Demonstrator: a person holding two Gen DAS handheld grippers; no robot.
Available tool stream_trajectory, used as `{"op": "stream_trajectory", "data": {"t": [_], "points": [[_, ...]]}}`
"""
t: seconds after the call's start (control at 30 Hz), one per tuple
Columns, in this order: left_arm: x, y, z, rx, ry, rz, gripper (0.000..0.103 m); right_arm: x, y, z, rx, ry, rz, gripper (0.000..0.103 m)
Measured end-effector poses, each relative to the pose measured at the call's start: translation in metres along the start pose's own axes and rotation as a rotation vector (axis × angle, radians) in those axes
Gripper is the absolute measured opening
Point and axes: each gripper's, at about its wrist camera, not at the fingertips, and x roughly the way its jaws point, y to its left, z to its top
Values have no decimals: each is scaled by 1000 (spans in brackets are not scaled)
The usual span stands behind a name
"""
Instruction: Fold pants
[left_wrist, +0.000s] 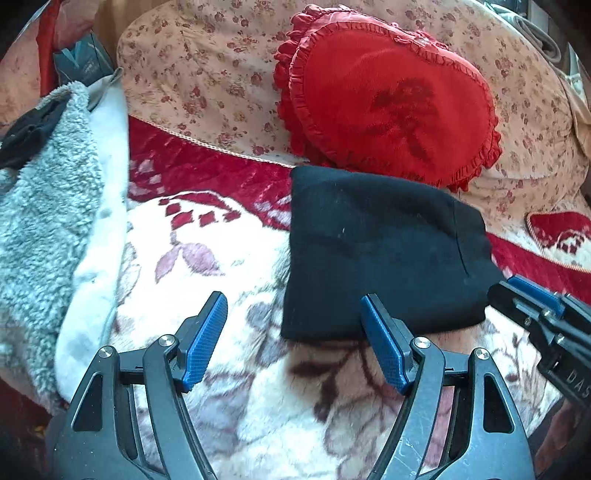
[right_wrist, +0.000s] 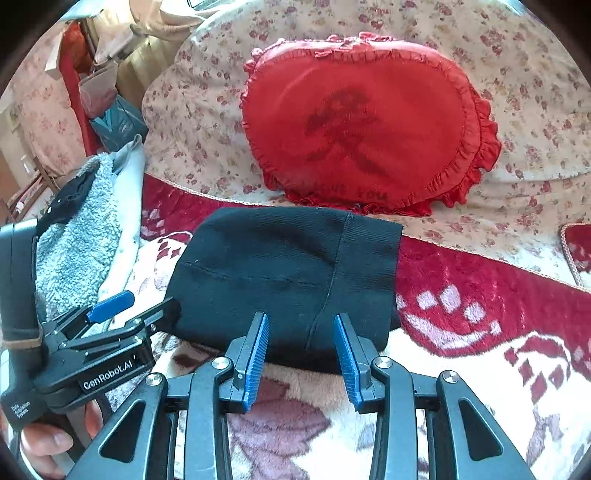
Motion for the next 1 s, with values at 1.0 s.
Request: {"op": "stream_trajectory", "data": {"t": [1.0], "points": [[-51, -1, -25, 20, -93, 68, 75, -34, 25, -14, -29, -17, 4, 38]]}}
